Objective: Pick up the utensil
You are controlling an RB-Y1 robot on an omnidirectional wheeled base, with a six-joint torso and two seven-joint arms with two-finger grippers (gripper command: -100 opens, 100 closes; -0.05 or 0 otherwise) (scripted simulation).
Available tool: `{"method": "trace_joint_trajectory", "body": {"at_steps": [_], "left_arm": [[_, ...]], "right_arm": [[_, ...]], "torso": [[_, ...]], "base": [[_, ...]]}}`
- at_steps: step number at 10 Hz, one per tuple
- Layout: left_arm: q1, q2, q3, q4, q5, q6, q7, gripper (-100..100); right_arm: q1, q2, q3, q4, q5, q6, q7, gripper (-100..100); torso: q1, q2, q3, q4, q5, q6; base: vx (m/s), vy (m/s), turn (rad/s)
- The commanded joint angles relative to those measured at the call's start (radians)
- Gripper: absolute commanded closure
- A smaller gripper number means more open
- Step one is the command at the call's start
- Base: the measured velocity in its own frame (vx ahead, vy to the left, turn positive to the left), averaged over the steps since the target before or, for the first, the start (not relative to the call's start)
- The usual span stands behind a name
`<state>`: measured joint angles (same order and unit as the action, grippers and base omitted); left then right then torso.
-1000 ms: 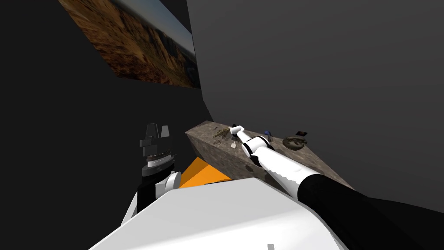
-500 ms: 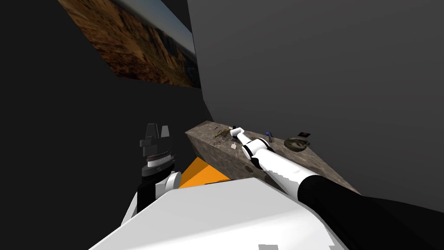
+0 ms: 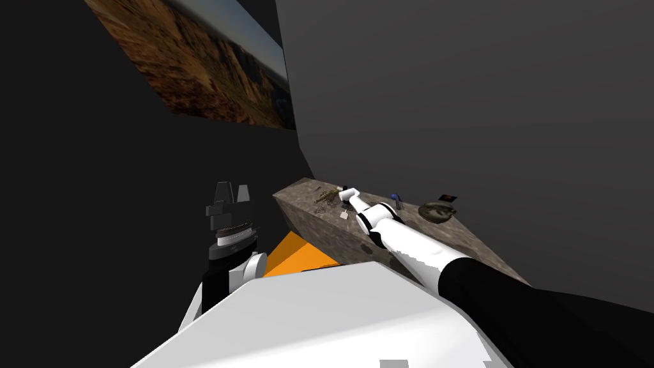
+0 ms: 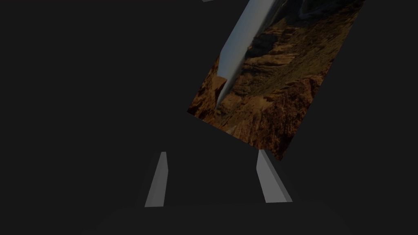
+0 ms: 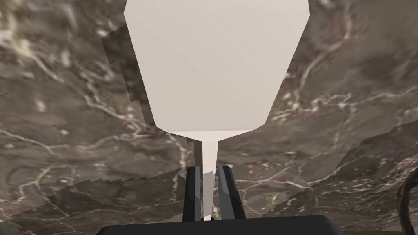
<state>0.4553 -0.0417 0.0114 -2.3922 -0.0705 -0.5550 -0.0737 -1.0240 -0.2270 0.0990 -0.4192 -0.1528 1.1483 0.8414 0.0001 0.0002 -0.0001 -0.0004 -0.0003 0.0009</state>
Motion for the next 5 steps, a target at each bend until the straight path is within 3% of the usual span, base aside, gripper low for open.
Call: {"method": "trace_joint_trajectory", "body": {"at_steps": [1, 2, 3, 4, 5], "left_arm": [[0.0, 0.0, 0.0, 0.0, 0.0, 0.0, 0.0, 0], [0.0, 0.0, 0.0, 0.0, 0.0, 0.0, 0.0, 0], [0.0, 0.0, 0.0, 0.0, 0.0, 0.0, 0.0, 0], [0.0, 0.0, 0.0, 0.0, 0.0, 0.0, 0.0, 0], [0.0, 0.0, 0.0, 0.0, 0.0, 0.0, 0.0, 0]], "right_arm": [[0.0, 0.0, 0.0, 0.0, 0.0, 0.0, 0.0, 100], [0.0, 0.0, 0.0, 0.0, 0.0, 0.0, 0.0, 100], [0.0, 0.0, 0.0, 0.0, 0.0, 0.0, 0.0, 0], [-0.029, -0.007, -0.004, -0.003, -0.008, 0.03, 0.013, 100], [-0.033, -0.009, -0.004, -0.004, -0.009, 0.035, 0.014, 100]], "torso": [[0.0, 0.0, 0.0, 0.0, 0.0, 0.0], [0.0, 0.0, 0.0, 0.0, 0.0, 0.0], [0.0, 0.0, 0.0, 0.0, 0.0, 0.0], [0.0, 0.0, 0.0, 0.0, 0.0, 0.0], [0.0, 0.0, 0.001, 0.001, 0.0, 0.0]], "base": [[0.0, 0.0, 0.0], [0.0, 0.0, 0.0], [0.0, 0.0, 0.0], [-0.011, 0.006, -0.041], [-0.014, 0.01, -0.028]]}}
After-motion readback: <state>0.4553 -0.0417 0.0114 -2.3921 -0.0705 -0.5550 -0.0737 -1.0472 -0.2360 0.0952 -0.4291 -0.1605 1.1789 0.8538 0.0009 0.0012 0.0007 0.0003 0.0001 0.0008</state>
